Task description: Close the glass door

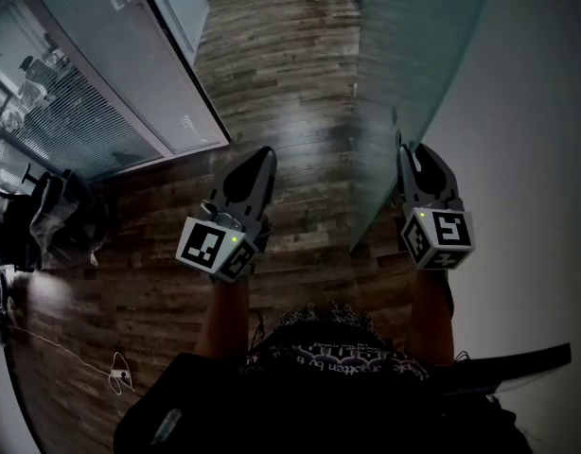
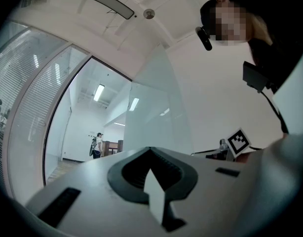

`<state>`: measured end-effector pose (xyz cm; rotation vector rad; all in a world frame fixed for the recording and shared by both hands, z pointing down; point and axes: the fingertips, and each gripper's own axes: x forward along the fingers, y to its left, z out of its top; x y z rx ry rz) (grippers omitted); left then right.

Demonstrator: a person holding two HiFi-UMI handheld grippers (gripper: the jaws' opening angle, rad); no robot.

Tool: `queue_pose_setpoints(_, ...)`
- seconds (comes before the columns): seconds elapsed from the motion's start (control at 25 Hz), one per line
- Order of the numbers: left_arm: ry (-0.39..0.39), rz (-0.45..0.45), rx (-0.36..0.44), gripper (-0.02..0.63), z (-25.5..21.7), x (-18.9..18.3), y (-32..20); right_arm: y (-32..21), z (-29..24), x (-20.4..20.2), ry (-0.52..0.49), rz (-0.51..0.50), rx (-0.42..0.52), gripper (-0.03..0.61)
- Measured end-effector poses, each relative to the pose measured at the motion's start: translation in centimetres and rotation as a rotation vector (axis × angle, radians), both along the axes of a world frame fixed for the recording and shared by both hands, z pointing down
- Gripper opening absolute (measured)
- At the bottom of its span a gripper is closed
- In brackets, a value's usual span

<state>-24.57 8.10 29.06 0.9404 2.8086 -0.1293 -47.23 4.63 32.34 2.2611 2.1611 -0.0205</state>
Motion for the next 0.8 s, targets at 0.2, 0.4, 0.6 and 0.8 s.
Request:
queue_pose_setpoints(0.2, 0.005, -0.037, 0.000, 0.002, 0.2, 0.3, -0.2, 0.7, 0.2, 0.1, -0.007, -0.005, 0.002, 0.080)
queue_pose_setpoints(0.4, 0.002, -0.091, -0.007, 0.002, -0.1, 2.2, -0.9, 1.2, 0.1, 1.8, 0.006, -0.064, -0.002, 0.080)
queue_pose_setpoints(0.6, 0.003, -0.148, -0.003, 0.002, 0.1, 3.5, -1.4, 1.9, 0.2, 3.4, -0.001, -0.130, 0.001, 0.080)
queue_pose_setpoints(0.8, 0.018, -0.198, 0.004, 0.002, 0.4, 4.8, -2.1, 2.7, 0.2, 5.3, -0.008, -0.188, -0.001, 0.080)
